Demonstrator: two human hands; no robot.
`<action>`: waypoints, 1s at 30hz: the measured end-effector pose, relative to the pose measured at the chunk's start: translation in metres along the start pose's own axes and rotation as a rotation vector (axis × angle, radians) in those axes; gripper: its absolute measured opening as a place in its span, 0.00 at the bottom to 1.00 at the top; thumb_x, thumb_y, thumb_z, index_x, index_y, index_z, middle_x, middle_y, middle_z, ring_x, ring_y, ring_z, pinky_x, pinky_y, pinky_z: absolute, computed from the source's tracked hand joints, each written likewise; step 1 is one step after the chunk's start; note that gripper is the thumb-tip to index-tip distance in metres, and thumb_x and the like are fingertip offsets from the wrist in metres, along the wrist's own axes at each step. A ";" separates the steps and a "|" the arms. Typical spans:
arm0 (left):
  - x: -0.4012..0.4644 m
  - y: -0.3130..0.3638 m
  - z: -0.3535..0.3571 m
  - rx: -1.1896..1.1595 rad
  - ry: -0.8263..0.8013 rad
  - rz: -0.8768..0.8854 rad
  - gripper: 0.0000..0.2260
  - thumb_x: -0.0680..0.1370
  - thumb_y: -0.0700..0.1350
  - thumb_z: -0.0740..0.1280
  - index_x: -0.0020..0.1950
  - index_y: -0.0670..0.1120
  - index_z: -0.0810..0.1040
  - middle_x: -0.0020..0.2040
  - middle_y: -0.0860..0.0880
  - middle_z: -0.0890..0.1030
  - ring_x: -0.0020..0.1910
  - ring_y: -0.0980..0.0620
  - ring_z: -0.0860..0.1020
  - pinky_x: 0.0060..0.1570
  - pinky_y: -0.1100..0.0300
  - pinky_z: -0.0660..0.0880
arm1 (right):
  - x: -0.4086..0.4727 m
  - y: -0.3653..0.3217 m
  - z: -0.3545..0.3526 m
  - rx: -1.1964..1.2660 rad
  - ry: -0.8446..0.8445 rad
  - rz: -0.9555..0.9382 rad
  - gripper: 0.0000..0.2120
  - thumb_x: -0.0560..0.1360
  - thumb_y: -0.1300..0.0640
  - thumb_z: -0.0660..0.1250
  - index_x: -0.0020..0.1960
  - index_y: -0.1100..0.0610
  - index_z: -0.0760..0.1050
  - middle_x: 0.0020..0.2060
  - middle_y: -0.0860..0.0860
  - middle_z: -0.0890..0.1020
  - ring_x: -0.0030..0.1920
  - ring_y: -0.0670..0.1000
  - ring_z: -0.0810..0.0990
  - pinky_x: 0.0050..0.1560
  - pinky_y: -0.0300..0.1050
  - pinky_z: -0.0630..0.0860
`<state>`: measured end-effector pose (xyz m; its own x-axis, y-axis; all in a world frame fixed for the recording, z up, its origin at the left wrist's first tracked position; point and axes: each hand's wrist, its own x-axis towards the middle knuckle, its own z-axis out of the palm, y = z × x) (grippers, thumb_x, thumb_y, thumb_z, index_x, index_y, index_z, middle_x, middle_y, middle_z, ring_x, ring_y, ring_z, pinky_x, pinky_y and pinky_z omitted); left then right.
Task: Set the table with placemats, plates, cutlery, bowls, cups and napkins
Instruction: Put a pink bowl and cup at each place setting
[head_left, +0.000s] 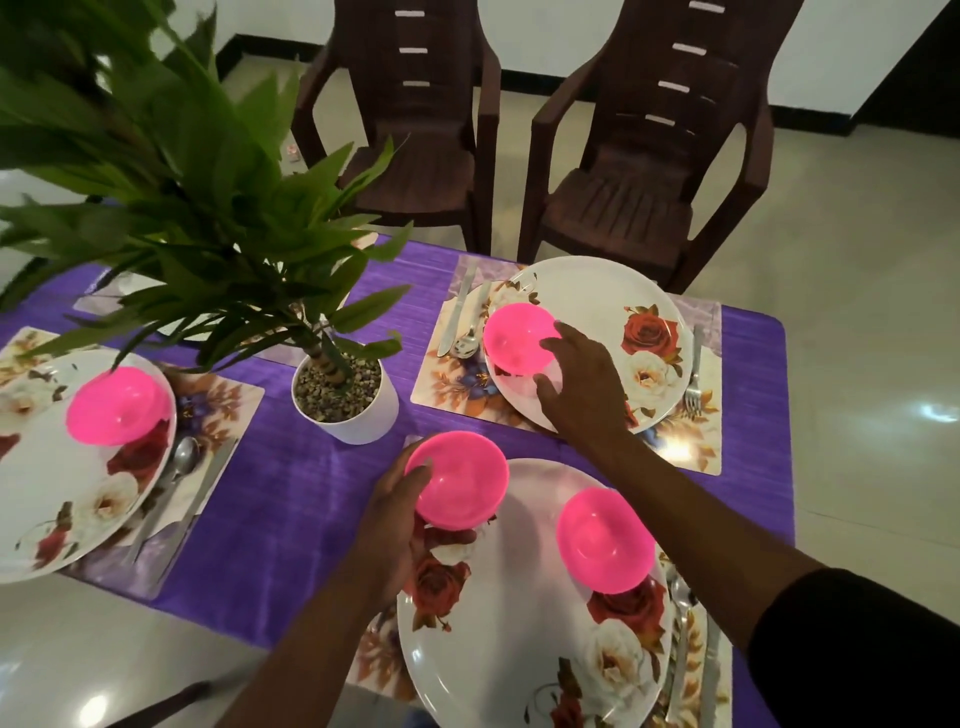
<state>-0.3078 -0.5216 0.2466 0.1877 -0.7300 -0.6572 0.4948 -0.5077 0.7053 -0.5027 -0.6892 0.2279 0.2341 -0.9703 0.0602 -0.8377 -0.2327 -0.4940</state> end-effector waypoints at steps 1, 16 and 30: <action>-0.001 0.000 -0.002 -0.005 -0.001 0.006 0.15 0.85 0.44 0.63 0.70 0.55 0.78 0.68 0.42 0.75 0.61 0.35 0.78 0.41 0.40 0.83 | -0.007 -0.004 -0.004 0.040 0.047 -0.013 0.21 0.76 0.58 0.72 0.68 0.57 0.78 0.72 0.54 0.76 0.70 0.58 0.73 0.72 0.54 0.68; -0.050 0.003 -0.065 0.006 0.120 -0.112 0.23 0.78 0.63 0.64 0.53 0.45 0.87 0.47 0.40 0.87 0.34 0.45 0.85 0.26 0.58 0.78 | -0.116 -0.098 -0.050 0.333 -0.506 -0.504 0.19 0.74 0.47 0.77 0.63 0.48 0.82 0.70 0.43 0.78 0.69 0.43 0.75 0.72 0.43 0.68; -0.048 0.102 -0.176 0.056 0.050 -0.039 0.19 0.78 0.61 0.65 0.47 0.48 0.86 0.39 0.44 0.85 0.30 0.44 0.82 0.19 0.59 0.74 | -0.089 -0.221 0.001 0.435 -0.406 -0.537 0.12 0.73 0.59 0.78 0.56 0.54 0.86 0.59 0.49 0.85 0.63 0.46 0.81 0.67 0.49 0.74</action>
<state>-0.1174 -0.4583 0.3030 0.2123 -0.6857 -0.6962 0.4543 -0.5615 0.6916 -0.3381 -0.5511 0.3304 0.7822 -0.6138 0.1066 -0.3119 -0.5339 -0.7859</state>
